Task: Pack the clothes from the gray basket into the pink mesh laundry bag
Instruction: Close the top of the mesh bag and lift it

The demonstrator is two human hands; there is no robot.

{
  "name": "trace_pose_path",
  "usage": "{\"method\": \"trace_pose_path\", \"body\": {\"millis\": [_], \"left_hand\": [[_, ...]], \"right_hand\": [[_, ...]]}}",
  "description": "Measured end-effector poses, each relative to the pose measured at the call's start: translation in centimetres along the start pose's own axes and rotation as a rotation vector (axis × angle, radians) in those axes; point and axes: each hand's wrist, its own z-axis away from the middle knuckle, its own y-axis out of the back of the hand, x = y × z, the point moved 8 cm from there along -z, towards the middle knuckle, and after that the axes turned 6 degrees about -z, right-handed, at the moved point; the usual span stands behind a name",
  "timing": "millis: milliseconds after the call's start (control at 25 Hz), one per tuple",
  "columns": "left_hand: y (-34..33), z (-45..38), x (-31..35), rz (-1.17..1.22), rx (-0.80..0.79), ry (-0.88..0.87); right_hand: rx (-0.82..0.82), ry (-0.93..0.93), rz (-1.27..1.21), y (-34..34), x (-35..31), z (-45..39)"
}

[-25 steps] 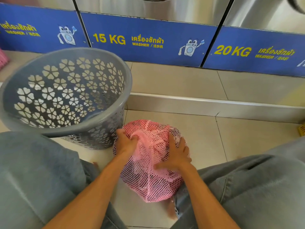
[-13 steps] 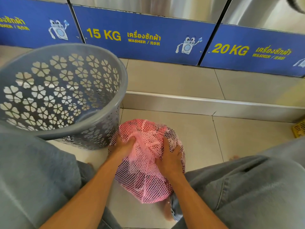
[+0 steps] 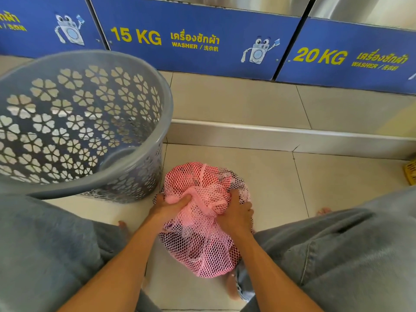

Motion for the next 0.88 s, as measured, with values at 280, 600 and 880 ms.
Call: {"method": "trace_pose_path", "body": {"millis": [280, 600, 880], "left_hand": [[-1.2, 1.9, 5.3, 0.149, 0.035, -0.269], [1.3, 8.9, 17.5, 0.433, 0.025, -0.563], [2.9, 7.7, 29.5, 0.528, 0.086, -0.717]], "right_hand": [[0.149, 0.070, -0.315, 3.7, -2.1, 0.3], [0.242, 0.400, -0.262, 18.0, -11.5, 1.3], [0.349, 0.728, 0.115, 29.8, -26.5, -5.6]]}}
